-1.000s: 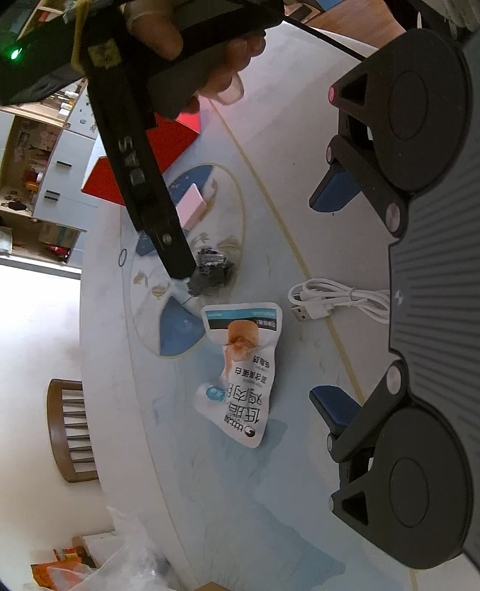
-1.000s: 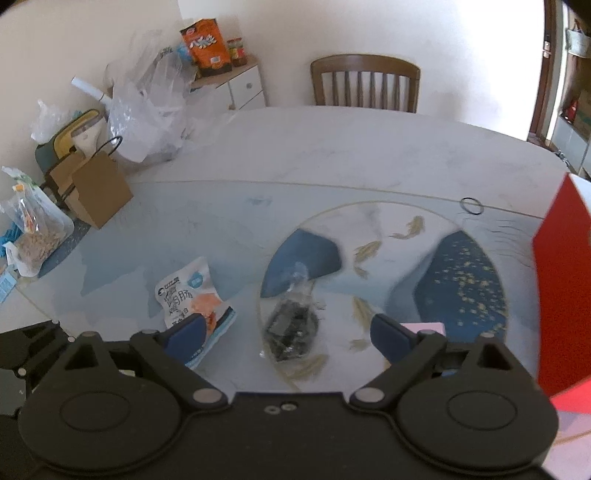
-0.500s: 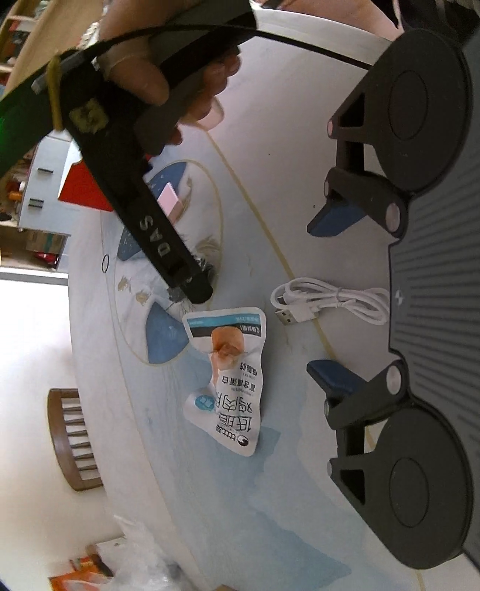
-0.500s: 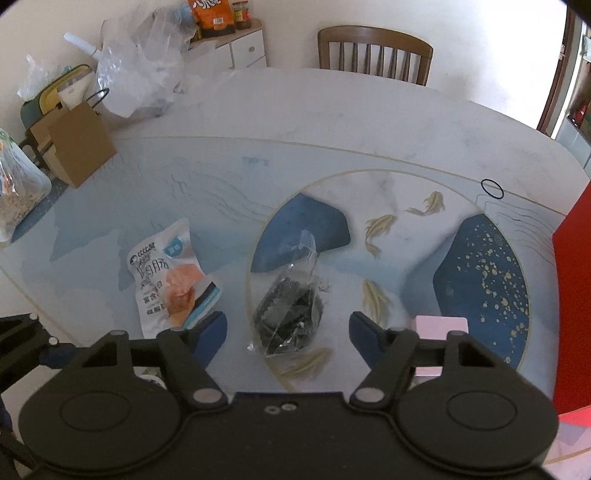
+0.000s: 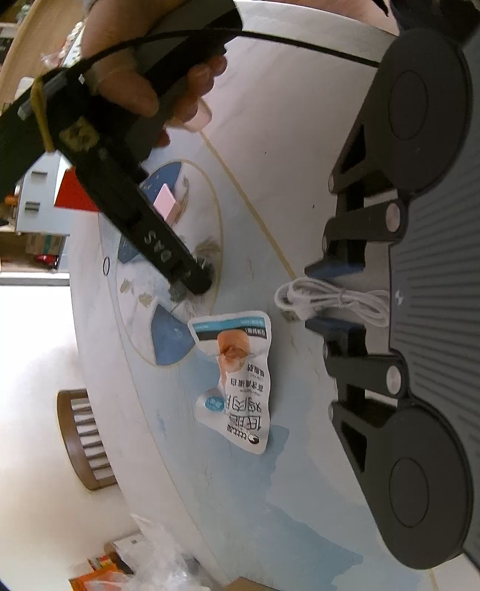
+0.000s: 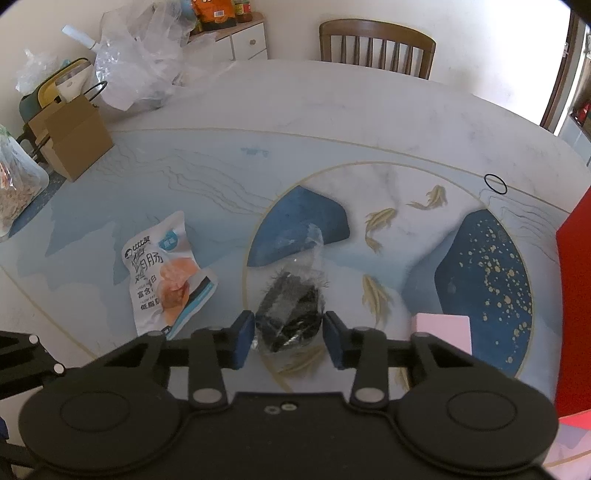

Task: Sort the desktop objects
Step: 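Grasp the white cable with the left tool while the right tool grasps the dark seaweed bag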

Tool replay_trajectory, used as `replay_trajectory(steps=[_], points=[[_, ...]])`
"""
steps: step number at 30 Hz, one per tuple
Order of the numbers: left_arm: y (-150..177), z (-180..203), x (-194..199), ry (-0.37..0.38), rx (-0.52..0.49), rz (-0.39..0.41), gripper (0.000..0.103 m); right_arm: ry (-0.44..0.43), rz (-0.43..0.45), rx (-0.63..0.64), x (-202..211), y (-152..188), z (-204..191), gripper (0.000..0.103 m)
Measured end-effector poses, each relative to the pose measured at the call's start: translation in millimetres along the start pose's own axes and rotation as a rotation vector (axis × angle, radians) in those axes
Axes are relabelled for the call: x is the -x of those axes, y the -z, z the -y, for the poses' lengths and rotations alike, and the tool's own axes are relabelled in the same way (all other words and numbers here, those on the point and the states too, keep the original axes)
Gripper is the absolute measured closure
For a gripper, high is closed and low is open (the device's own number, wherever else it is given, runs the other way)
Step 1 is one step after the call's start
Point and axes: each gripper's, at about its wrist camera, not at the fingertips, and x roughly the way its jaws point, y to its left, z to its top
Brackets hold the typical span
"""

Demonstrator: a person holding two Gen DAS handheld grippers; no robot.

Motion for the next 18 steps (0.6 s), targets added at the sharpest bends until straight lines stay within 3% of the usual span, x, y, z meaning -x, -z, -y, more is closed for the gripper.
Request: replay_trajectory(steps=[4, 18], points=[[-0.3, -3.7, 0.6, 0.008, 0.036, -0.002, 0.084, 0.0, 0.005, -0.003, 5.2, 2.1, 3.3, 0.072], [-3.2, -13.0, 7.5, 0.022, 0.161, 0.011, 0.085, -0.039, 0.026, -0.06, 37.8, 19.1, 22.8, 0.076]])
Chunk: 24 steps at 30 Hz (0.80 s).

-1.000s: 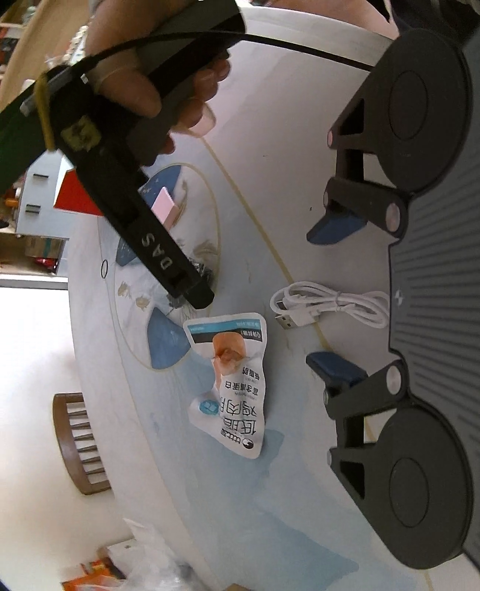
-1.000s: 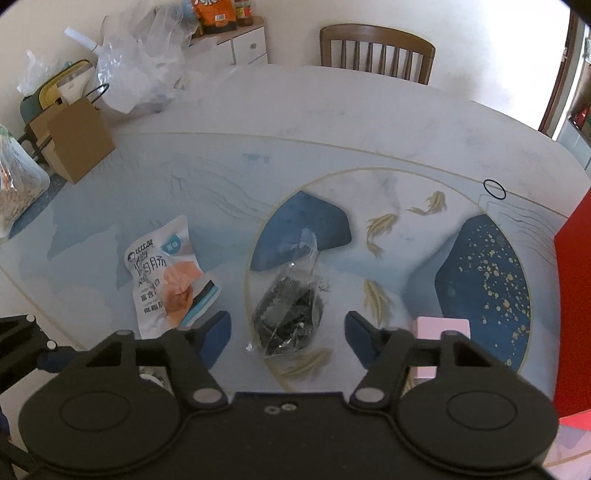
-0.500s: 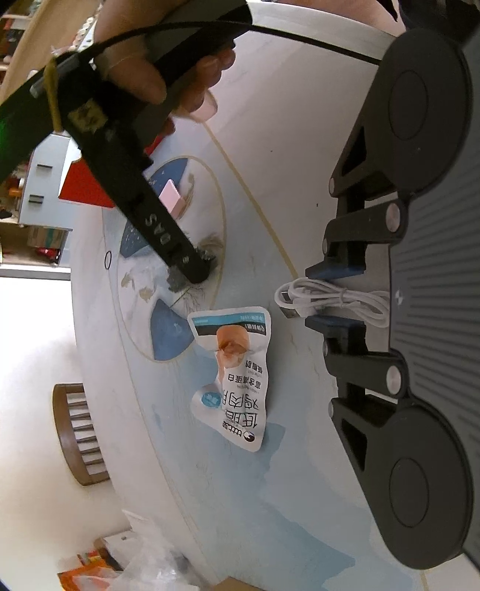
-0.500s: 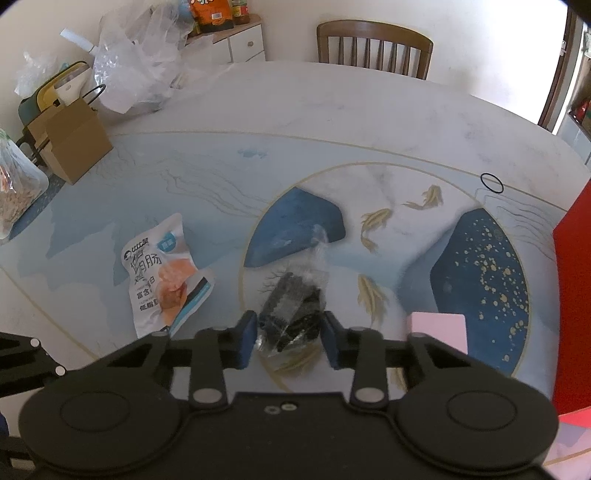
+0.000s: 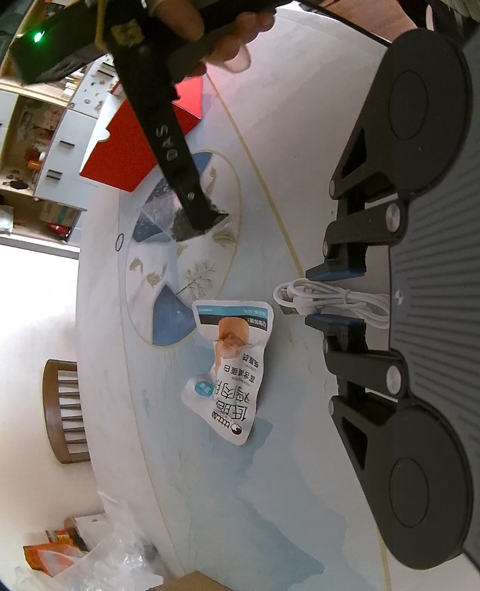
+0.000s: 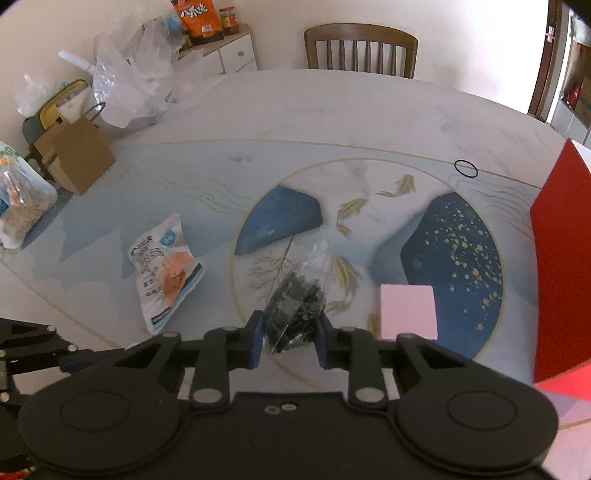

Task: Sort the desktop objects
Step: 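Grasp the white cable with the left tool while the right tool grasps the dark seaweed bag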

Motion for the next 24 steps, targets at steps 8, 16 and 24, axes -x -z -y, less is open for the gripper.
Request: replay_trajectory(steps=[8, 16, 24], points=[[-4.9, 8.3, 10.9, -0.001, 0.032, 0.027, 0.095, -0.062, 0.028, -0.008, 30.3, 9.1, 5.7, 0.078], [-10.5, 17.9, 18.5, -0.017, 0.056, 0.049, 0.095, -0.1, 0.05, -0.016, 56.1, 18.2, 17.9, 0.078], [-4.7, 22.4, 20.4, -0.012, 0.076, 0.039, 0.094, -0.1, 0.054, -0.001, 79.4, 31.5, 33.7, 0.078]])
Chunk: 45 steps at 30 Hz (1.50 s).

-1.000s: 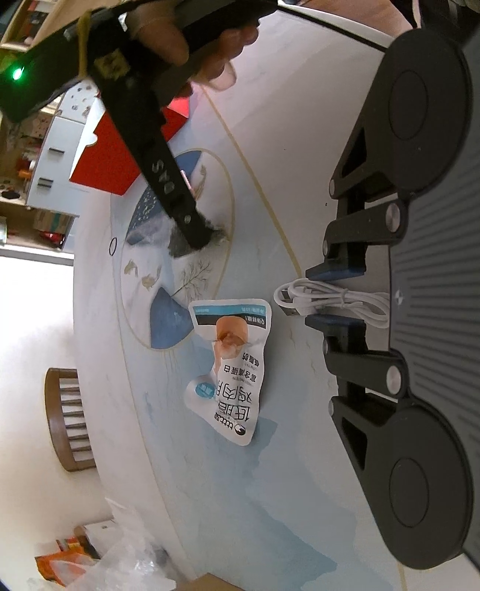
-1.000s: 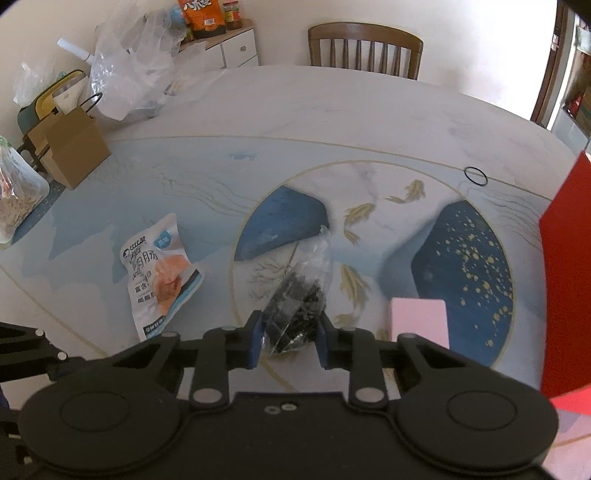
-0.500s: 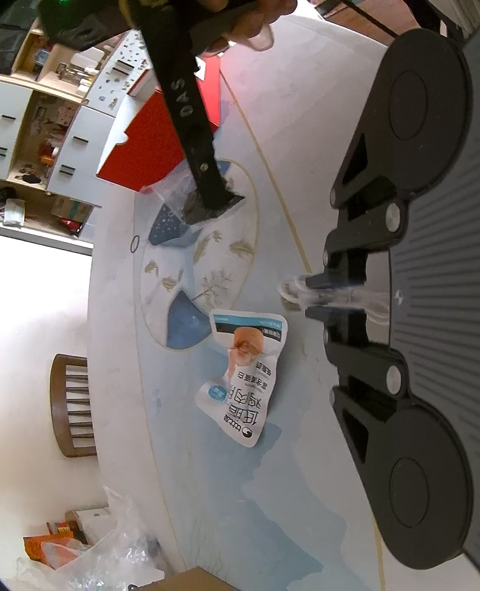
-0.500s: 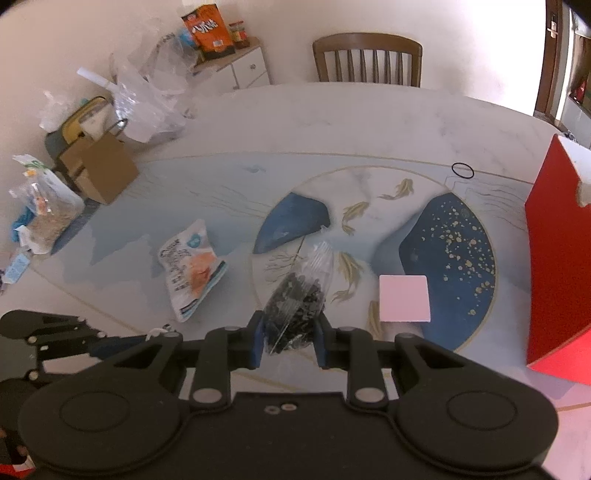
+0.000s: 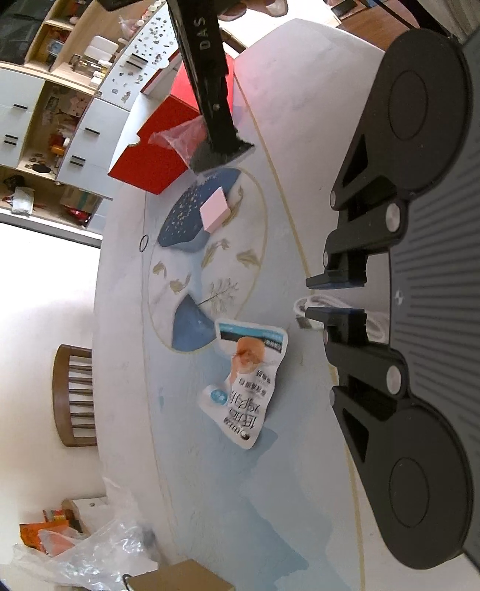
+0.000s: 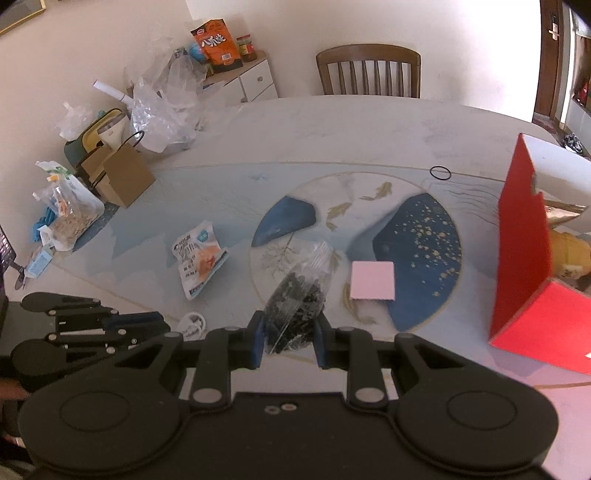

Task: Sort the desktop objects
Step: 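Grasp the white cable with the left tool while the right tool grasps the dark seaweed bag, then carry the white cable and seaweed bag with both tools into the red box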

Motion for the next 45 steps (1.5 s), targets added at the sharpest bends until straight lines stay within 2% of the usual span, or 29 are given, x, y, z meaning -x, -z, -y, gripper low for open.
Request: replay_trajectory(steps=[5, 7, 9, 11, 19, 20, 23, 27, 36, 45], points=[[0.5, 7.0, -9.4, -0.021, -0.025, -0.022, 0.088, 0.003, -0.008, -0.008, 8.2, 12.1, 5.3, 0.078], [-0.4, 9.5, -16.0, -0.038, -0.051, -0.033, 0.075, 0.005, -0.01, -0.006, 10.4, 16.4, 6.0, 0.078], [-0.8, 10.1, -21.2, -0.054, -0.062, -0.039, 0.051, 0.008, -0.012, -0.005, 12.3, 19.4, 7.2, 0.078], [-1.1, 8.0, -24.9, -0.047, -0.054, -0.041, 0.049, 0.008, -0.015, -0.008, 13.7, 21.5, 8.5, 0.078], [-0.5, 13.1, -40.1, -0.089, -0.109, -0.069, 0.05, 0.025, -0.024, -0.02, 17.0, 28.2, 14.1, 0.078], [0.0, 14.4, -40.3, -0.096, -0.117, -0.067, 0.052, 0.027, -0.025, -0.022, 17.2, 28.7, 15.1, 0.078], [0.7, 15.9, -39.6, -0.116, -0.131, -0.059, 0.075, 0.03, -0.026, -0.028, 17.8, 29.5, 17.2, 0.078], [2.3, 13.1, -37.6, -0.128, -0.124, -0.047, 0.082, 0.032, -0.023, -0.03, 19.5, 29.6, 18.1, 0.078], [-4.2, 14.9, -20.3, -0.079, -0.065, -0.008, 0.085, 0.041, 0.0, -0.033, 28.9, 25.5, 24.8, 0.078], [-32.0, 39.9, -3.2, -0.001, -0.05, 0.053, 0.085, 0.058, 0.04, -0.056, 47.8, 24.0, 44.8, 0.078]])
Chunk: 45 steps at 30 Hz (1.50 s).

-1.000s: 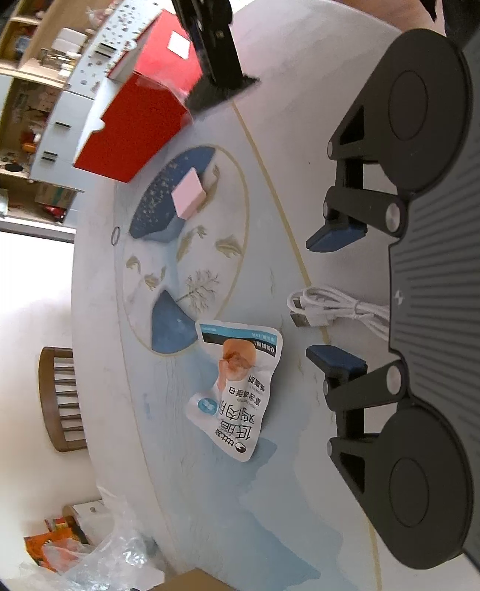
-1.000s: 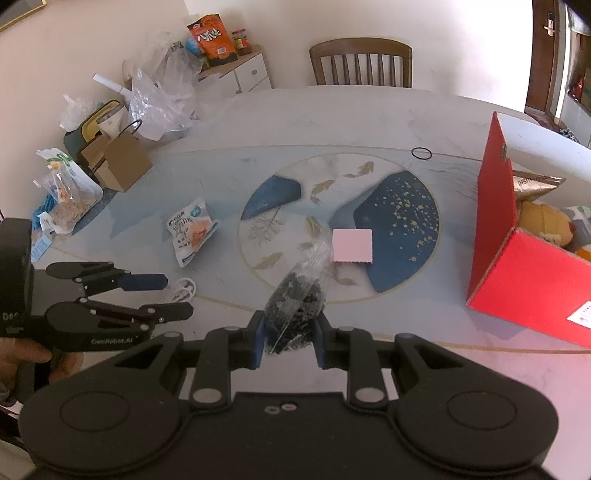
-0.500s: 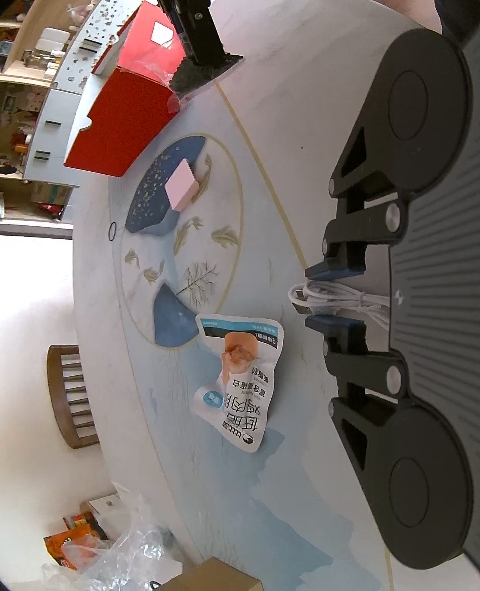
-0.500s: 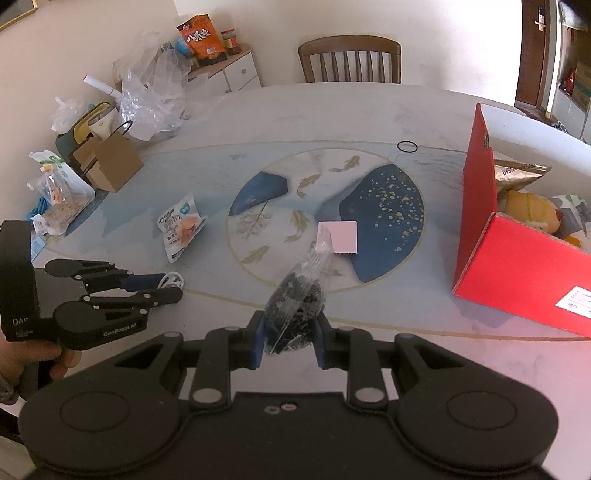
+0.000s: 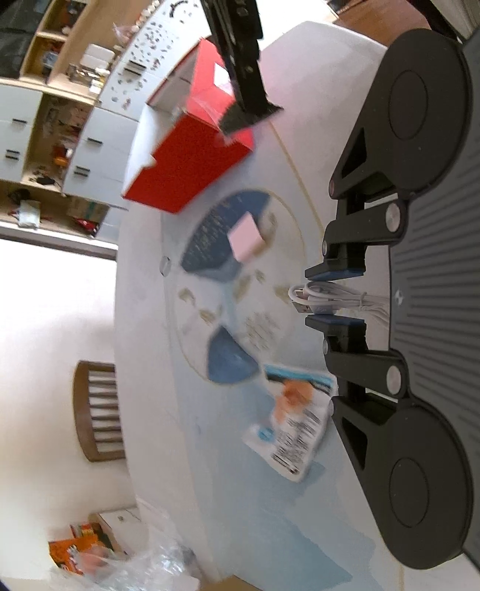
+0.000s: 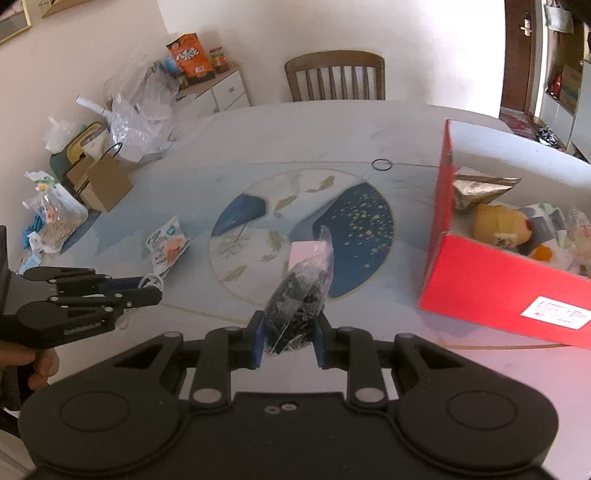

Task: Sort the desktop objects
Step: 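Carry the white cable and seaweed bag with both tools into the red box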

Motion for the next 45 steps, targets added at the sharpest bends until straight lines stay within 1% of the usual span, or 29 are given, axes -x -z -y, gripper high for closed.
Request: replay_trajectory(steps=[8, 14, 21, 31, 36, 40, 42, 45], points=[[-37.1, 39.5, -2.4, 0.068, -0.034, 0.056, 0.085, 0.0, 0.055, -0.025, 23.4, -6.8, 29.3, 0.078], [-65.1, 76.8, -17.7, 0.103, -0.062, 0.079, 0.085, 0.018, 0.09, -0.03, 43.3, -15.1, 64.2, 0.078], [-95.0, 126.3, -40.0, 0.14, -0.109, 0.087, 0.085, 0.042, 0.102, -0.039, 58.4, -21.7, 112.2, 0.078], [-133.3, 196.8, -75.2, 0.179, -0.21, 0.091, 0.085, 0.087, 0.14, -0.041, 79.1, -31.9, 173.0, 0.078], [-154.3, 223.3, -93.5, 0.188, -0.244, 0.08, 0.085, 0.094, 0.142, -0.044, 80.1, -37.0, 198.8, 0.078], [-170.3, 236.9, -110.4, 0.188, -0.245, 0.066, 0.085, 0.084, 0.127, -0.058, 73.3, -43.3, 218.3, 0.078], [-176.6, 240.4, -120.9, 0.191, -0.24, 0.047, 0.085, 0.079, 0.112, -0.058, 68.5, -45.9, 226.6, 0.078], [-184.0, 242.5, -140.1, 0.189, -0.219, -0.002, 0.085, 0.066, 0.076, -0.063, 59.2, -49.9, 239.7, 0.078]])
